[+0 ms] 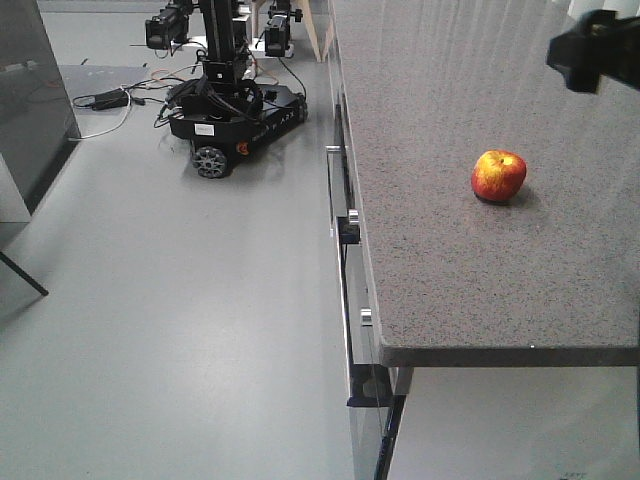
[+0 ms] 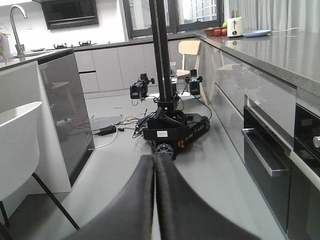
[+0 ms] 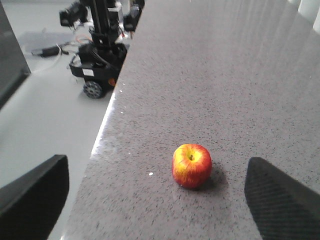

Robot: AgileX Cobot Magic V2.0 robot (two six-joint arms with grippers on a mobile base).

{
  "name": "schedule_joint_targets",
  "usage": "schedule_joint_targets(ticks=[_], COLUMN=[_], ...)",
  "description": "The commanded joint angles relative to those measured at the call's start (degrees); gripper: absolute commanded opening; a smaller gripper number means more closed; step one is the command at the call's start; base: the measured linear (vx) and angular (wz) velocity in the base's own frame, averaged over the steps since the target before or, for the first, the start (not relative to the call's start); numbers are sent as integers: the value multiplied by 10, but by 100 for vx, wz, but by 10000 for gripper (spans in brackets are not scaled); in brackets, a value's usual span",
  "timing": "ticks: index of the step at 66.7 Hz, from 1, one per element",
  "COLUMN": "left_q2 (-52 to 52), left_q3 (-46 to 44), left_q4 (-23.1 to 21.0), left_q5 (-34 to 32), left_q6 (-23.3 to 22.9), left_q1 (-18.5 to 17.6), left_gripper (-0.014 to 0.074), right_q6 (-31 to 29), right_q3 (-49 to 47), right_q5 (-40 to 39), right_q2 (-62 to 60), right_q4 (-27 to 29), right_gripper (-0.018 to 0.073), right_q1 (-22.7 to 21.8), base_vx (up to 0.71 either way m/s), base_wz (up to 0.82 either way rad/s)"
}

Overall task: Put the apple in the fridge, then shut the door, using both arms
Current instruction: 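Move the open right gripper down over the red-yellow apple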

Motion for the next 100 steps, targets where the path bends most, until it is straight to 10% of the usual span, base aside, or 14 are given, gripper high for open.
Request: schedule_joint_targets(ticks=[1, 32, 100], left_q2=[-9, -9, -9], left_q3=[16, 16, 16], left_q4=[-4, -4, -4], left_q5=[-40, -40, -40], left_q6=[-2, -2, -2], left_q1=[0, 0, 0], left_gripper=[-6, -6, -6], right_q6=[37, -88, -95], right_q3=[-79, -329, -355], right_q5=[-21, 95, -7], right_q2=[43, 275, 472], right_q4=[-26, 137, 119], right_gripper=[668, 657, 638], right_q1=[-19, -61, -60], base_vx=[0, 0, 0], base_wz=[0, 0, 0])
